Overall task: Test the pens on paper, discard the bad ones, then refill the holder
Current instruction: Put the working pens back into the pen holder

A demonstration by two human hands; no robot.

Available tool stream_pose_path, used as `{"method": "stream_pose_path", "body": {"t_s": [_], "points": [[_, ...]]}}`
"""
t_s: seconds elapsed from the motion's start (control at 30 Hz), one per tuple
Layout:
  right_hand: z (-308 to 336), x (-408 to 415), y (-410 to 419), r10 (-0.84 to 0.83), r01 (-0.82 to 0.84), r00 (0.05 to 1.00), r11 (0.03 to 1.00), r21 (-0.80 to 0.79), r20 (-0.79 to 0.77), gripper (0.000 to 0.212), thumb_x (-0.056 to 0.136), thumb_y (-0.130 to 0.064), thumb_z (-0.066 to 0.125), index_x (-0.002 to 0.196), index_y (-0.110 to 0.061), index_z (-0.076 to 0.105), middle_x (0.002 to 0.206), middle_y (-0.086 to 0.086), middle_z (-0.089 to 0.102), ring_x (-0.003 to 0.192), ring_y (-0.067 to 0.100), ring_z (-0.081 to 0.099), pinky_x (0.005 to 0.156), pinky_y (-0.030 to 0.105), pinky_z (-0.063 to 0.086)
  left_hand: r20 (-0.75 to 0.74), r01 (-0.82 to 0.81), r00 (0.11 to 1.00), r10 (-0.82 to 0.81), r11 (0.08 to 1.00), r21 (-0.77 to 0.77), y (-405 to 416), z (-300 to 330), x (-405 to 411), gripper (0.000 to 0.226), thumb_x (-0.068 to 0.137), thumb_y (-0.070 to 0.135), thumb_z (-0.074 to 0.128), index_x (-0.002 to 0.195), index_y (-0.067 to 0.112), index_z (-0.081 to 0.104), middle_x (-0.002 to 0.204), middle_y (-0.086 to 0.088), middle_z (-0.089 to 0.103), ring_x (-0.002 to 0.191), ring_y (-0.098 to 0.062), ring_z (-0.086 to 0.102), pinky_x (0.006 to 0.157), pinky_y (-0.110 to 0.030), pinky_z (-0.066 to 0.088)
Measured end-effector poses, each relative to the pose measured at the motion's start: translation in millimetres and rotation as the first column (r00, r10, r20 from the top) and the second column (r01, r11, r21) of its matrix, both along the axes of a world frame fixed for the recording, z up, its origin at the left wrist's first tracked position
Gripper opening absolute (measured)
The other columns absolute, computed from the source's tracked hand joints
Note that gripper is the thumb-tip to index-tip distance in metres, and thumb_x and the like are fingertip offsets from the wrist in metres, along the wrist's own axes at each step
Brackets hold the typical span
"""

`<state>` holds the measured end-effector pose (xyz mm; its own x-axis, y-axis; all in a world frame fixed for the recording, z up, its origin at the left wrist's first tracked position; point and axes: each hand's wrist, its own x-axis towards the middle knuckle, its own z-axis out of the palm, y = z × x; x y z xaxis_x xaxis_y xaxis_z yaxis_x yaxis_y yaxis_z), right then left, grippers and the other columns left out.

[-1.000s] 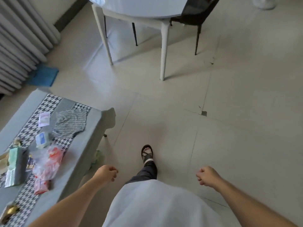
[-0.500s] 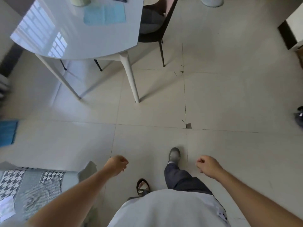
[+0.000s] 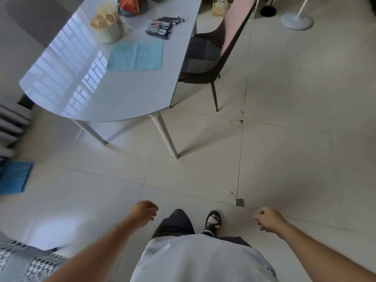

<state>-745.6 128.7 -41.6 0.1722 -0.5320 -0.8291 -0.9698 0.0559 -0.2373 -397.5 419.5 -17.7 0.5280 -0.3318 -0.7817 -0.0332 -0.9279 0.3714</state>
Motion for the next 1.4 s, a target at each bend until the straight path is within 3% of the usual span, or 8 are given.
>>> {"method": "stream_pose_path", "body": {"t_s": [0.13, 0.27, 0.47, 0.6, 0.77, 0.97, 1.2, 1.4], "points": [[3.2, 70.9, -65.9, 0.016, -0.018, 0.996, 1.000, 0.021, 0.093, 0.022, 0.094, -0.003, 0.058, 0.074, -0.011, 0.058, 0.068, 0.010, 0.059, 0.056, 0.021, 0.054, 0.053, 0.025, 0.039, -0.023, -0.015, 1.000, 0.014, 1.000, -0.024, -57.3, -3.4, 30.0, 0.017, 0.090, 0.008, 0.055, 0.091, 0.010, 0.073, 0.083, -0.007, 0.074, 0.067, -0.018, 0.067, 0.055, -0.020, 0.048], [-7.2, 136.8, -117.9, 0.098, -0.101, 0.993, 0.994, 0.035, 0.069, 0.018, 0.093, -0.006, 0.058, 0.076, -0.011, 0.060, 0.071, 0.010, 0.064, 0.057, 0.021, 0.058, 0.053, 0.023, 0.040, -0.064, -0.019, 0.998, 0.019, 1.000, -0.009, -104.3, -20.3, 66.9, 0.017, 0.088, 0.011, 0.056, 0.091, 0.014, 0.072, 0.082, -0.003, 0.074, 0.067, -0.015, 0.068, 0.067, -0.026, 0.053], [-10.1, 229.3, -193.0, 0.220, -0.220, 0.975, 0.975, 0.042, 0.025, 0.016, 0.092, -0.012, 0.060, 0.076, -0.013, 0.061, 0.070, 0.006, 0.064, 0.054, 0.017, 0.060, 0.058, 0.024, 0.043, -0.105, 0.033, 0.994, -0.037, 0.999, -0.043, -185.8, -33.2, 142.8, 0.015, 0.088, 0.020, 0.056, 0.087, 0.021, 0.071, 0.083, 0.002, 0.074, 0.075, -0.015, 0.071, 0.071, -0.028, 0.056], [2.4, 301.8, -250.6, 0.263, -0.263, 0.964, 0.965, -0.004, 0.045, 0.016, 0.092, -0.018, 0.062, 0.089, -0.003, 0.068, 0.082, 0.009, 0.073, 0.064, 0.018, 0.066, 0.064, 0.027, 0.052, -0.085, 0.103, 0.989, -0.118, 0.982, -0.158, -250.5, -13.2, 197.5, 0.018, 0.086, 0.022, 0.056, 0.089, 0.018, 0.073, 0.085, 0.000, 0.075, 0.079, -0.018, 0.071, 0.072, -0.034, 0.055], [26.5, 406.5, -303.5, 0.320, -0.311, 0.937, 0.947, -0.083, 0.138, 0.011, 0.093, -0.011, 0.061, 0.085, -0.009, 0.069, 0.083, 0.009, 0.073, 0.067, 0.019, 0.067, 0.068, 0.031, 0.055, -0.068, 0.076, 0.992, -0.105, 0.939, -0.335, -317.2, 24.6, 254.7, 0.018, 0.087, 0.019, 0.059, 0.091, 0.028, 0.074, 0.083, 0.009, 0.074, 0.073, -0.001, 0.068, 0.067, -0.014, 0.050], [37.7, 528.0, -358.3, 0.455, -0.433, 0.839, 0.890, -0.141, 0.297, 0.008, 0.093, -0.021, 0.066, 0.089, -0.027, 0.071, 0.074, -0.010, 0.070, 0.056, -0.005, 0.064, 0.049, 0.005, 0.039, 0.038, -0.030, 0.998, 0.049, 0.920, -0.391, -364.9, 34.8, 318.8, 0.019, 0.089, 0.021, 0.057, 0.093, 0.031, 0.072, 0.082, 0.012, 0.073, 0.075, 0.001, 0.068, 0.062, -0.009, 0.045], [44.4, 671.7, -433.0, 0.653, -0.638, 0.627, 0.743, -0.201, 0.424, 0.011, 0.090, -0.024, 0.065, 0.087, -0.034, 0.069, 0.080, -0.007, 0.075, 0.069, 0.004, 0.071, 0.064, 0.015, 0.051, 0.222, -0.252, 0.918, 0.328, 0.917, -0.309, -410.2, 22.6, 385.9, 0.017, 0.089, 0.027, 0.058, 0.096, 0.037, 0.071, 0.086, 0.021, 0.071, 0.080, 0.003, 0.066, 0.078, -0.023, 0.053], [54.7, 784.5, -491.8, 0.813, -0.805, 0.387, 0.528, -0.270, 0.436, 0.010, 0.094, -0.028, 0.062, 0.099, -0.027, 0.070, 0.087, -0.011, 0.070, 0.084, 0.005, 0.067, 0.074, 0.022, 0.052, 0.193, -0.555, 0.755, 0.626, 0.768, -0.320, -457.5, 34.6, 443.5, 0.019, 0.089, 0.023, 0.060, 0.087, 0.040, 0.069, 0.082, 0.013, 0.073, 0.074, 0.001, 0.068, 0.068, -0.025, 0.052]]}}
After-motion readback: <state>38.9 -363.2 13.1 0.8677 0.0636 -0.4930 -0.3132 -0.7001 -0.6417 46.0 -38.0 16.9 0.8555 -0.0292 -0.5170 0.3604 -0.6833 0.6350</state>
